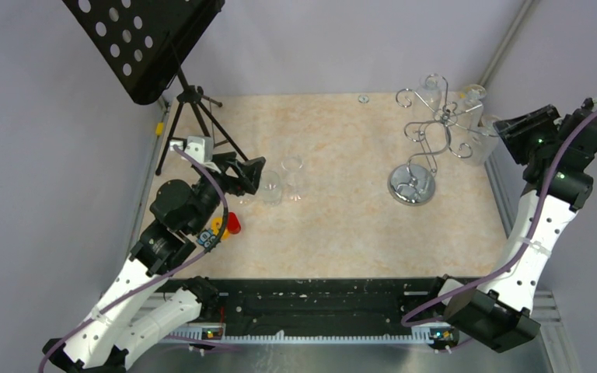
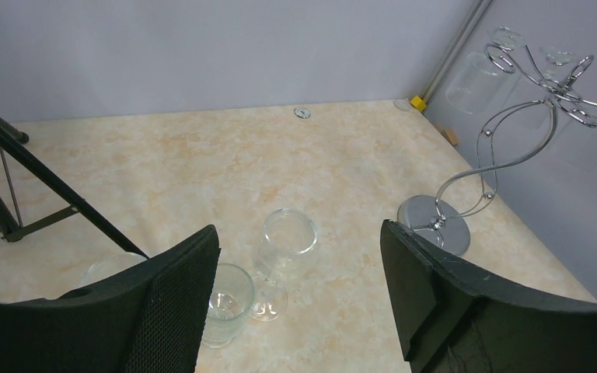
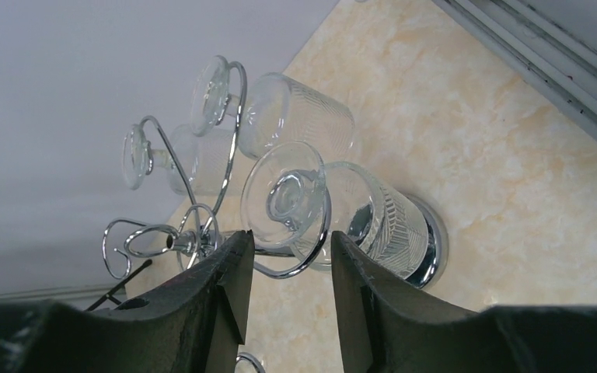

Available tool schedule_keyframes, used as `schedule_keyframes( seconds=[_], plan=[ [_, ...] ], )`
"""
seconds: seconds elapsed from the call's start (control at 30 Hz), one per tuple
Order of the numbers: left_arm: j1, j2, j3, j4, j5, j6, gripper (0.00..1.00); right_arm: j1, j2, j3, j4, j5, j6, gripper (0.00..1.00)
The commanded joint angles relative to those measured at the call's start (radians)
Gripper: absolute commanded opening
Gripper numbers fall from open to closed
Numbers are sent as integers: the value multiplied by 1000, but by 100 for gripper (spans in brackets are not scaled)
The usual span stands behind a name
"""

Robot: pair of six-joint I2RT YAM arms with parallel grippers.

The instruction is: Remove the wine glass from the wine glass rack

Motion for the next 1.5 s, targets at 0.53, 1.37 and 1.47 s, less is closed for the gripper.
schedule_keyframes(
  seconds=[0.53, 1.37, 1.47],
  plan=[
    [-1, -3, -5, 25, -20, -3, 80, -5, 1, -55, 87, 49, 0, 43],
    [-1, -15, -7, 17, -40, 9, 80, -4, 8, -114, 325, -98, -22, 18],
    [-1, -15, -7, 18, -40, 10, 80, -3, 6, -117, 329, -102, -7, 17]
  ],
)
